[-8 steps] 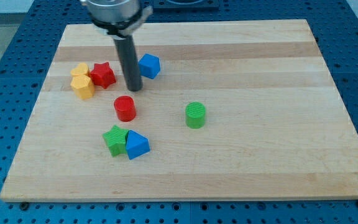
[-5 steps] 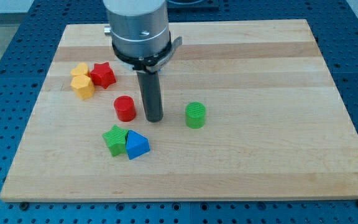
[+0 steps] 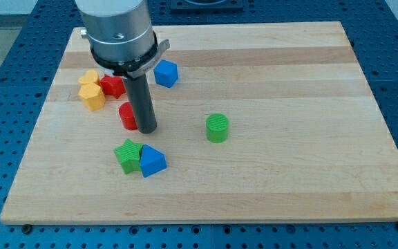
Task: Slide the red circle into the hexagon
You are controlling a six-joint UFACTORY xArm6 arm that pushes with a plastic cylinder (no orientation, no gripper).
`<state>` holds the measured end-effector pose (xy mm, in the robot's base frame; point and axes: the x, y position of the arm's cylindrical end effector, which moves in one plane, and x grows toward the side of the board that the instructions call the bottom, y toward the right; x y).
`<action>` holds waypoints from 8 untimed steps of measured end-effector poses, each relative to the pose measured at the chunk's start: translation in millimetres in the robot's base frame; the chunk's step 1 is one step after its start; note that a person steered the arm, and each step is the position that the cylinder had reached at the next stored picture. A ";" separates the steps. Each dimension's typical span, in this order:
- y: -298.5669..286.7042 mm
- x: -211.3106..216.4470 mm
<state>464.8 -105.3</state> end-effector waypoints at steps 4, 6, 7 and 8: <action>-26.7 -21.8; -32.8 -38.9; -45.0 -38.9; -51.0 -38.9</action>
